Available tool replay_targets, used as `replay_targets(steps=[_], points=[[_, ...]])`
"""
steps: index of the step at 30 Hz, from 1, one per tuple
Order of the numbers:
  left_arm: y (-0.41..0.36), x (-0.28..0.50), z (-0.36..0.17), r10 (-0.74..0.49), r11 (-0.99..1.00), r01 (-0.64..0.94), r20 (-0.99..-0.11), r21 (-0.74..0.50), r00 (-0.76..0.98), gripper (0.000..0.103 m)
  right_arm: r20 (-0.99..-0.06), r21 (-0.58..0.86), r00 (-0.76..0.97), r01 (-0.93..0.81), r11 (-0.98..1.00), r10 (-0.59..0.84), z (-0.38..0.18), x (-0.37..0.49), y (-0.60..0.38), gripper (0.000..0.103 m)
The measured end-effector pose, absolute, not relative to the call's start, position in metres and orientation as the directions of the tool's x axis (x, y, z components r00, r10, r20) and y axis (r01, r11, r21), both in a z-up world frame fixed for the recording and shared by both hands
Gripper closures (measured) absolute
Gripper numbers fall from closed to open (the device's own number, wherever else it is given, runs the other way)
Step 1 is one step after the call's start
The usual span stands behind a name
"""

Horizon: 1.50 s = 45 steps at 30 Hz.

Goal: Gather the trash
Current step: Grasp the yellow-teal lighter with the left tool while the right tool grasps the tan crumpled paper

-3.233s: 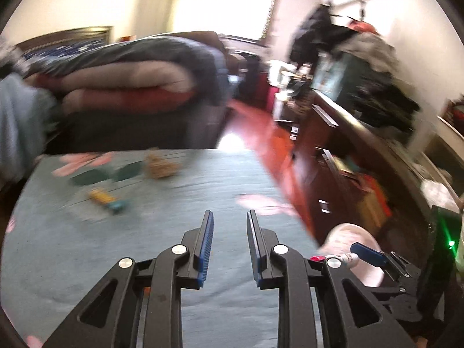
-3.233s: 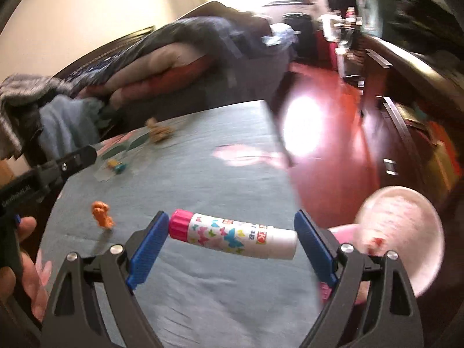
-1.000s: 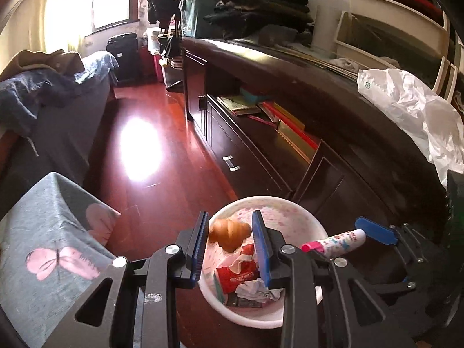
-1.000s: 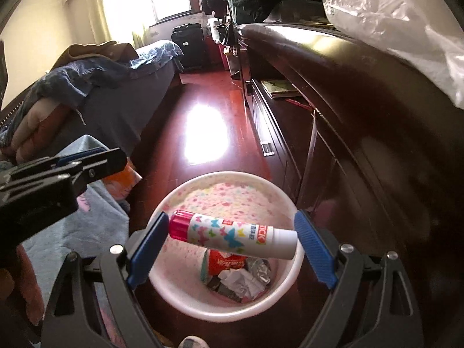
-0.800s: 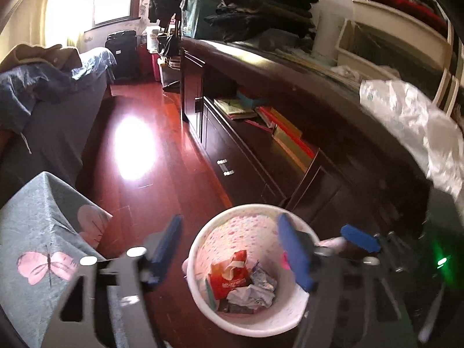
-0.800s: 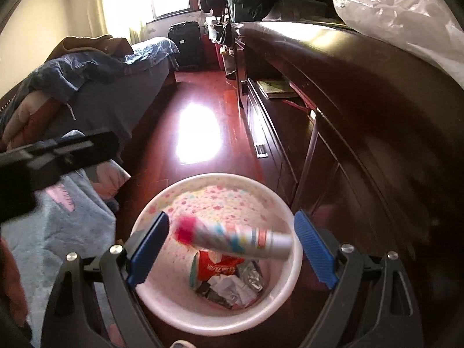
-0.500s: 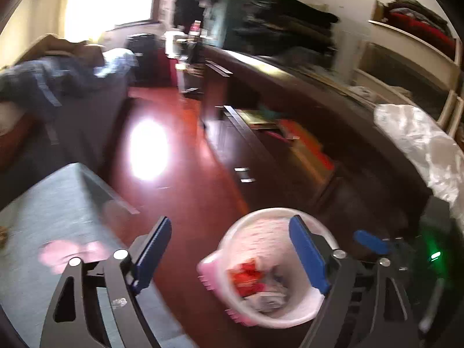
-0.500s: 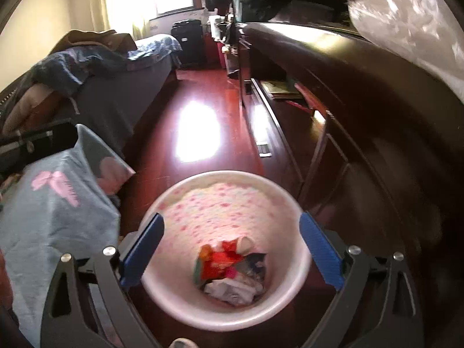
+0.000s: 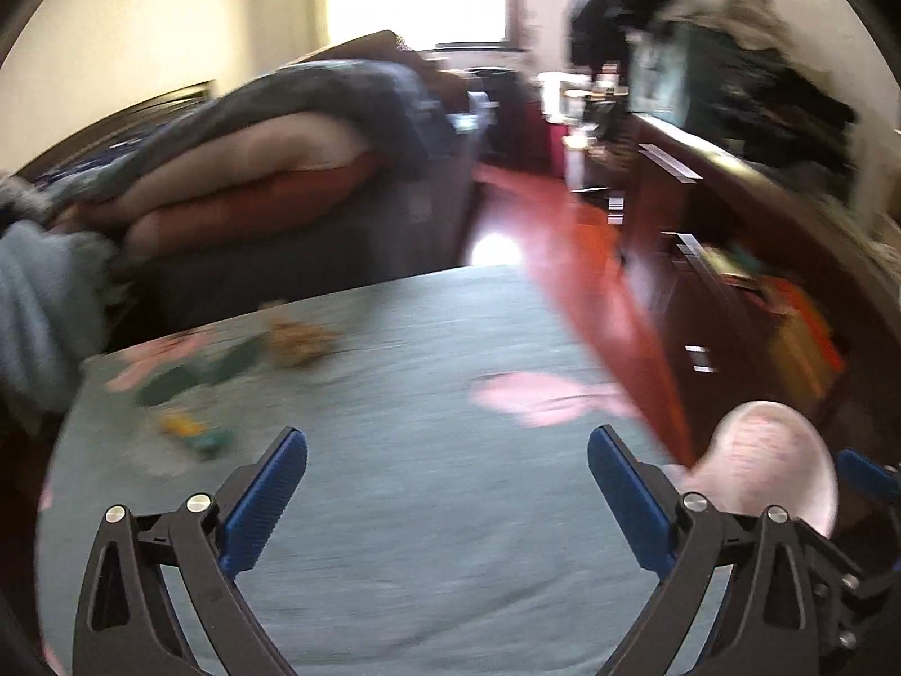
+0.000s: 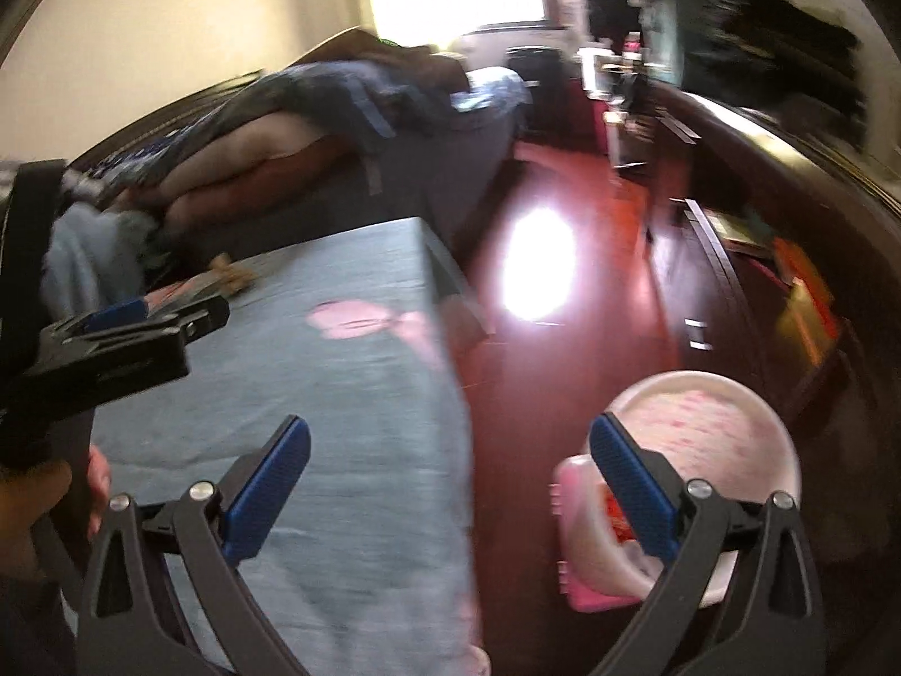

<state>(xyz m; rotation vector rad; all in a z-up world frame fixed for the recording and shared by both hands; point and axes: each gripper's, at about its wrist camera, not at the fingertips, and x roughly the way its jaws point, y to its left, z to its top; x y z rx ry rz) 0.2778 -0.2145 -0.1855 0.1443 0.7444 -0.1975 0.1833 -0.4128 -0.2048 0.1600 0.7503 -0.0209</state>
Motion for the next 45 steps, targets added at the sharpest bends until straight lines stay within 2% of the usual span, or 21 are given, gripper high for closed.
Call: replay_targets(steps=[6,10,15,18,20,21,24,26,29,32,38,45], points=[[-0.138,0.309,-0.197,0.071,0.996,-0.005,-0.714,0.094,0.697,0.004,-0.693,0.13,0.71,-0.047,0.99,0.125,-0.203,0.2,-0.353,0.003],[-0.096,0.347,-0.215,0.139,0.986,-0.158,-0.76,0.048,0.635,0.004,-0.692,0.117,0.707,-0.092,0.989,0.148,-0.2,0.208,-0.328,0.003],[-0.067,0.386,-0.243,0.127,0.952,-0.303,-0.829,-0.053,0.544,0.004,-0.688,0.099,0.709,-0.116,0.988,0.152,-0.194,0.216,-0.312,0.003],[-0.067,0.396,-0.25,0.147,0.939,-0.34,-0.836,-0.05,0.528,0.006,-0.689,0.09,0.709,-0.12,0.989,0.149,-0.193,0.22,-0.306,0.003],[-0.067,0.4,-0.255,0.159,0.932,-0.36,-0.846,-0.042,0.509,0.022,-0.689,0.085,0.71,-0.121,0.989,0.146,-0.193,0.222,-0.305,0.003],[-0.068,0.4,-0.256,0.178,0.928,-0.373,-0.845,-0.027,0.505,0.022,-0.69,0.082,0.709,-0.122,0.989,0.145,-0.193,0.223,-0.304,0.003],[-0.067,0.401,-0.257,0.213,0.921,-0.389,-0.837,0.001,0.504,0.034,-0.691,0.08,0.708,-0.127,0.989,0.147,-0.192,0.228,-0.3,0.003],[-0.062,0.399,-0.257,0.236,0.919,-0.394,-0.827,0.018,0.511,0.062,-0.69,0.078,0.708,-0.134,0.988,0.151,-0.191,0.231,-0.296,0.003],[-0.053,0.394,-0.256,0.213,0.921,-0.389,-0.822,-0.012,0.529,0.077,-0.687,0.084,0.708,-0.148,0.985,0.164,-0.189,0.238,-0.29,0.003],[-0.041,0.389,-0.255,0.163,0.929,-0.365,-0.823,-0.057,0.544,0.081,-0.679,0.082,0.713,-0.162,0.983,0.175,-0.184,0.248,-0.281,0.003],[-0.015,0.362,-0.245,0.118,0.933,-0.341,-0.801,-0.112,0.586,0.081,-0.654,0.07,0.725,-0.224,0.972,0.214,-0.176,0.278,-0.248,0.003],[0.007,0.332,-0.229,0.132,0.947,-0.307,-0.765,-0.089,0.63,0.081,-0.68,0.081,0.685,-0.283,0.956,0.26,-0.193,0.348,-0.204,0.003]])
